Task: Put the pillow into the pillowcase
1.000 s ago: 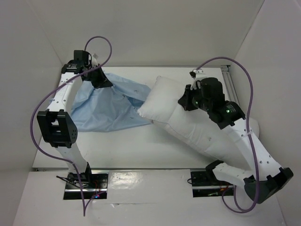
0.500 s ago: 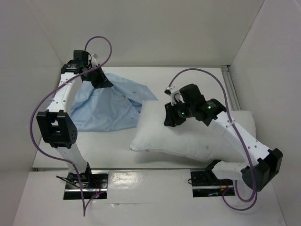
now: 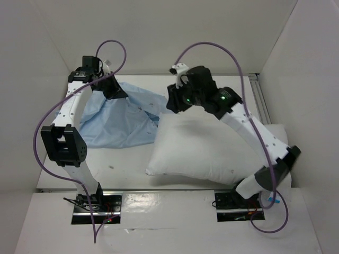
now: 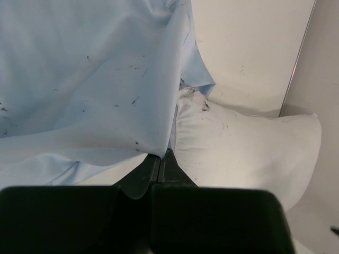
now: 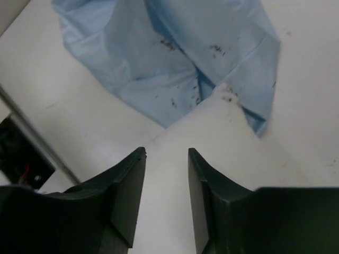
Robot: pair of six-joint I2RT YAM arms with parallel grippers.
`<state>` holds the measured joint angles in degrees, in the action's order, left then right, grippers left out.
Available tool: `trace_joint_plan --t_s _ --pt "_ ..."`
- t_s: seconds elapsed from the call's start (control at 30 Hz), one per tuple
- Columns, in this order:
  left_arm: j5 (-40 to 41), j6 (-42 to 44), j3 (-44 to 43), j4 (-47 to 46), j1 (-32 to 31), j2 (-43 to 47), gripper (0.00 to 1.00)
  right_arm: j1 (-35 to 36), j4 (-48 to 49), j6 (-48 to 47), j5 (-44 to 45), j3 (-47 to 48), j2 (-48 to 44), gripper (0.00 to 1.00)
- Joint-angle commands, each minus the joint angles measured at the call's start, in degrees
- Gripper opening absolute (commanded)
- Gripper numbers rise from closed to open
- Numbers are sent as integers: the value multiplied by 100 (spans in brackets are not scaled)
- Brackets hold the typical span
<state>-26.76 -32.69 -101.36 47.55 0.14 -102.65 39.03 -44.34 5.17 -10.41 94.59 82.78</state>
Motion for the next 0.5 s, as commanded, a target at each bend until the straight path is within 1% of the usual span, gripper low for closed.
trace_joint_plan --t_s 0.0,0.03,0.07,0.1,0.13,0.2,0.23,0.27,0.3,0.33,0.47 --pt "-215 253 -331 -26 -41 193 0 236 285 -147 1091 612 1237 45" --pt "-215 254 -332 -26 -41 193 0 307 390 -209 1190 892 1754 51" --pt "-215 254 -393 52 -41 193 0 307 391 -209 1330 1069 2002 54" --pt "-215 315 -393 53 -41 193 0 307 391 -262 1479 1210 2231 59" --pt "-215 376 -454 131 -41 193 0 368 565 -332 1577 1324 2625 64" --pt "-154 438 -455 202 -41 193 0 369 741 -393 1709 1606 2961 71" --pt "-154 439 -455 202 -41 193 0 369 890 -394 1709 1755 3276 75" --pt "-154 439 -455 202 -41 193 0 369 961 -394 1709 1817 3427 77" --pt "-154 439 -376 202 -41 193 0 369 962 -394 1762 1905 3577 77" --pt "-215 439 -271 202 -41 254 0 369 962 -394 1762 2001 3891 80" --pt "-154 544 -33 254 -41 307 0 430 900 -587 1814 2704 4667 81"
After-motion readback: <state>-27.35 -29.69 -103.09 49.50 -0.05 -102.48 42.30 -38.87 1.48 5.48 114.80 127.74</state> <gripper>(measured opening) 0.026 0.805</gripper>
